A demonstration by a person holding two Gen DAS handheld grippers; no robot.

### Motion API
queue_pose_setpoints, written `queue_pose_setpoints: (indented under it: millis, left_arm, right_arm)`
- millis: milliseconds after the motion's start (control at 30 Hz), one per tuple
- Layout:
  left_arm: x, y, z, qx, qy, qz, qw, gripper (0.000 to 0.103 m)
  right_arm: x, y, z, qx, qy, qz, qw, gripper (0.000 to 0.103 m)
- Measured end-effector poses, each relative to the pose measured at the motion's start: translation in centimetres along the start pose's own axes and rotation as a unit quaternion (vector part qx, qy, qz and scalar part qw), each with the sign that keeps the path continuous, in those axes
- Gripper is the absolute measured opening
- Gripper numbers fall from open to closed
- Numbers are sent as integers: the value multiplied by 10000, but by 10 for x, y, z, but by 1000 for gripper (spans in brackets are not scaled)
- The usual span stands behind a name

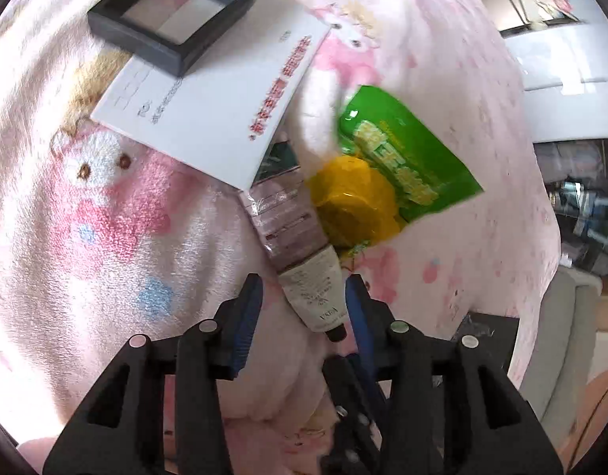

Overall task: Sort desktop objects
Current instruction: 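Close the left gripper around the white-and-brown tube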

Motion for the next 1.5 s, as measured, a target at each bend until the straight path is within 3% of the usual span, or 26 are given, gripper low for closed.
queue_pose_setpoints:
  millis: [67, 100, 167, 200, 300, 333, 433, 633, 700, 767, 867, 1000, 1033, 1067, 1100, 1367, 1500]
  left_arm:
    - [3, 0, -3, -41, 7, -60, 10000, 38]
    - [4, 0, -5, -61, 10, -90, 9999, 28]
    - [13, -9, -13, -148, 3, -67, 9999, 22]
    - [17, -11, -15, -202, 9, -48, 9998, 13]
    - [5, -1, 5, -404, -18, -42, 9992, 6]
    - [6, 0, 5, -415, 3, -42, 9991, 6]
    - [9, 1, 2, -309, 109, -89, 9994, 6]
    - [24, -2, -16, 236, 358, 32, 9991, 7]
    - [32, -4, -24, 388, 389, 134, 9984, 8]
    - [36, -4, -27, 420, 358, 142, 9984, 12]
    - [34, -3, -29, 419, 303, -18, 9987, 16]
    - [38, -3, -36, 424, 249, -103, 9987, 22]
    - [40, -3, -36, 427, 264, -90, 9987, 23]
    - [42, -4, -37, 430, 279, -76, 9987, 25]
    - [46, -3, -39, 423, 299, -56, 9986, 26]
    - [74, -1, -53, 494, 626, -129, 9967, 26]
    - [96, -3, -58, 520, 745, 101, 9958, 26]
  right_arm:
    - [-16, -7, -5, 70, 108, -155, 9998, 25]
    - [-22, -11, -7, 116, 141, -217, 9996, 26]
    - [-31, -16, -9, 231, 112, -264, 9993, 31]
    - [-35, -18, -10, 293, 78, -276, 9992, 31]
    - [-40, -22, -10, 365, -88, -226, 9990, 24]
    - [-39, -23, -9, 327, -170, -168, 9992, 11]
    - [-28, -26, -3, 152, -357, 55, 9992, 5]
    - [-13, -37, 3, 85, -287, 257, 9992, 4]
    - [-13, -36, 0, 193, -362, 115, 9991, 8]
    - [-10, -22, -1, 412, -148, -100, 9990, 23]
    - [-33, -18, -4, 577, 111, -379, 9976, 31]
    - [-43, -22, -5, 627, 213, -377, 9971, 33]
    - [-42, -23, -5, 662, 178, -297, 9972, 28]
    - [-39, -24, -4, 663, 102, -226, 9975, 14]
    - [-37, -25, -3, 623, -23, -165, 9979, 9]
    - [-13, -23, 10, 357, -441, 170, 9982, 1]
    - [-2, -27, 11, 354, -477, 263, 9979, 1]
Point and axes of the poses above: each gripper's, at about its wrist camera, not at the fingertips, and x roughly against the way its jaws point, z to its right, y to its underside, the point moved 2 cm from there along -x, roughly the way its jaws point, and after that the axes turned 2 degrees about x, right-handed, at the moved point
